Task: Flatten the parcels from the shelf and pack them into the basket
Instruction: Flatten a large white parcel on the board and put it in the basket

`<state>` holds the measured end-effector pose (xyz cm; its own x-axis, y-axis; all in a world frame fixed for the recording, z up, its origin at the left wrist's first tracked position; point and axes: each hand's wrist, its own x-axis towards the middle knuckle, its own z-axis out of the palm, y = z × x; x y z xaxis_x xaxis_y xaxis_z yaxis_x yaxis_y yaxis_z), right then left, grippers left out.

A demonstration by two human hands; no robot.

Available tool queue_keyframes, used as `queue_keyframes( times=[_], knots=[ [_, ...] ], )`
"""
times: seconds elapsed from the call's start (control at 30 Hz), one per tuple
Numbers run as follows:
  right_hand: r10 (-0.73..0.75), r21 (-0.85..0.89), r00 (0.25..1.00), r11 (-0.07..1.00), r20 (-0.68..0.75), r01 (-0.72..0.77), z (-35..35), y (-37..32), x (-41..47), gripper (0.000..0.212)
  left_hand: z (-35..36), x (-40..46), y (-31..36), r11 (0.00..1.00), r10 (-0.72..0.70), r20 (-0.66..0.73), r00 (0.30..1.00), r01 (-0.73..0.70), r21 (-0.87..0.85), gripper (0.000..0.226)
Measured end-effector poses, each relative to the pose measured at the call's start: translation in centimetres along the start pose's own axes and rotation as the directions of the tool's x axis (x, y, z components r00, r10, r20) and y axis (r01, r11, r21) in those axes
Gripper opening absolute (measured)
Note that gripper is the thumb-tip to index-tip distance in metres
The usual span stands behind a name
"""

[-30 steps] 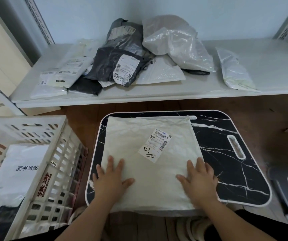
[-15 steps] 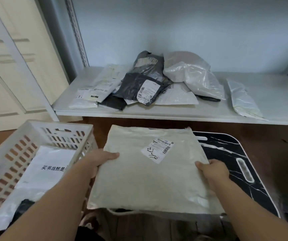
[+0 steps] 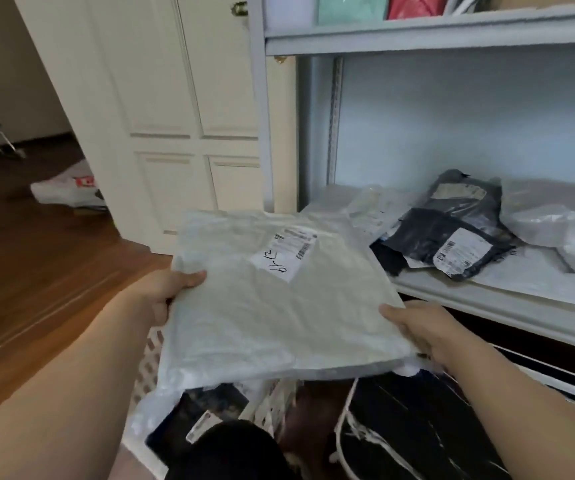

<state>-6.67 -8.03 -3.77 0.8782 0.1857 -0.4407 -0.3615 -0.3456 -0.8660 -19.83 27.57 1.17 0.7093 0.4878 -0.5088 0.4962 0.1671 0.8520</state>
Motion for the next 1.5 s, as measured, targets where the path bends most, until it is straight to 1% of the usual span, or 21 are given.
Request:
queue_keyframes(
  times=[0.13,0.23,0.3,0.4,0.47,0.57,0.63,0.7,0.77,0.83,0.9,0.97,1.03,1.13,1.17,1.2,1.23,1.27,1.3,1.37,1.5],
  knots=[
    [-0.056,-0.043,0.998,0.998,-0.012,0.056,4.4,-1.9,2.8,0.013,-3.7,1.7,-4.7,0.966,-0.052,-0.175,0.983,0.005,-0.259,0.045],
    [-0.102,0.043,0.991,0.993,-0.089,0.106,8.6,-2.5,5.3,0.008,-3.6,3.9,-8.8,0.899,-0.136,-0.217,0.967,0.029,-0.436,0.037],
    [-0.153,-0.028,0.981,0.988,-0.12,0.151,11.2,-2.5,7.0,0.007,-2.8,5.2,-11.2,0.852,-0.207,-0.223,0.953,0.063,-0.52,0.029],
    [-0.283,-0.221,0.949,0.943,-0.14,0.248,14.0,-2.3,8.2,0.031,-1.7,7.8,-15.1,0.8,-0.305,-0.244,0.92,0.109,-0.59,0.008],
    [-0.4,-0.446,0.915,0.83,-0.058,0.335,15.5,-1.7,9.0,0.035,-1.2,10.4,-18.8,0.797,-0.376,-0.284,0.882,0.152,-0.584,0.016],
    [-0.447,-0.666,0.89,0.636,0.093,0.389,17.1,0.1,10.3,0.034,-1.0,13.3,-22.9,0.815,-0.465,-0.38,0.8,0.218,-0.537,0.036],
    [-0.392,-0.772,0.899,0.503,0.196,0.388,18.2,1.2,11.5,0.033,-0.9,14.2,-24.5,0.849,-0.504,-0.47,0.724,0.315,-0.425,0.047],
    [-0.317,-0.865,0.898,0.301,0.306,0.401,19.5,1.9,12.0,0.032,-0.7,13.7,-25.0,0.834,-0.549,-0.509,0.663,0.476,-0.278,0.047],
    [-0.243,-0.894,0.882,0.096,0.404,0.437,21.1,2.8,12.9,0.027,-1.3,14.3,-25.9,0.831,-0.535,-0.598,0.597,0.501,-0.243,0.039],
    [-0.138,-0.884,0.874,-0.03,0.466,0.466,22.5,3.6,13.6,0.029,-1.1,15.3,-26.7,0.839,-0.52,-0.626,0.581,0.485,-0.247,0.037],
    [-0.02,-0.857,0.859,-0.09,0.511,0.507,23.6,4.8,14.1,0.036,-0.2,15.4,-27.3,0.82,-0.568,-0.577,0.587,0.466,-0.334,0.037],
    [0.022,-0.848,0.855,-0.112,0.518,0.517,24.4,5.7,14.4,0.04,0.7,15.4,-28.2,0.81,-0.586,-0.603,0.541,0.408,-0.421,0.039],
    [-0.012,-0.859,0.865,-0.118,0.502,0.498,24.8,6.0,14.6,0.043,1.8,15.1,-28.7,0.798,-0.595,-0.624,0.507,0.468,-0.38,0.046],
    [-0.007,-0.852,0.863,-0.162,0.505,0.498,25.1,5.8,14.7,0.045,3.0,15.8,-27.5,0.762,-0.52,-0.714,0.468,0.632,-0.141,0.068],
    [0.009,-0.851,0.865,-0.173,0.502,0.496,25.1,5.8,14.7,0.045,3.6,16.2,-27.1,0.762,-0.4,-0.763,0.508,0.647,0.032,0.073],
    [0.008,-0.849,0.863,-0.178,0.504,0.498,25.3,5.7,14.7,0.045,4.1,16.6,-26.7,0.719,-0.227,-0.763,0.605,0.632,0.287,0.078],
    [-0.007,-0.847,0.859,-0.174,0.511,0.502,25.5,5.9,14.7,0.044,4.6,17.4,-26.9,0.612,-0.028,-0.68,0.732,0.551,0.568,0.08],
    [-0.039,-0.845,0.853,-0.164,0.521,0.508,25.7,6.0,14.8,0.043,5.0,18.3,-27.0,0.47,0.119,-0.497,0.86,0.392,0.791,0.081],
    [-0.076,-0.844,0.845,-0.147,0.529,0.515,25.8,6.2,14.9,0.043,5.1,19.1,-27.1,0.345,0.154,-0.299,0.942,0.232,0.909,0.08],
    [-0.142,-0.842,0.83,-0.108,0.539,0.528,25.9,6.8,15.0,0.042,4.5,20.6,-27.9,0.227,0.015,-0.079,0.997,0.073,0.971,0.088],
    [-0.213,-0.837,0.813,-0.057,0.542,0.544,25.7,7.1,15.2,0.04,3.0,21.8,-31.4,0.326,-0.308,-0.095,0.947,0.199,0.924,0.133]
  ],
)
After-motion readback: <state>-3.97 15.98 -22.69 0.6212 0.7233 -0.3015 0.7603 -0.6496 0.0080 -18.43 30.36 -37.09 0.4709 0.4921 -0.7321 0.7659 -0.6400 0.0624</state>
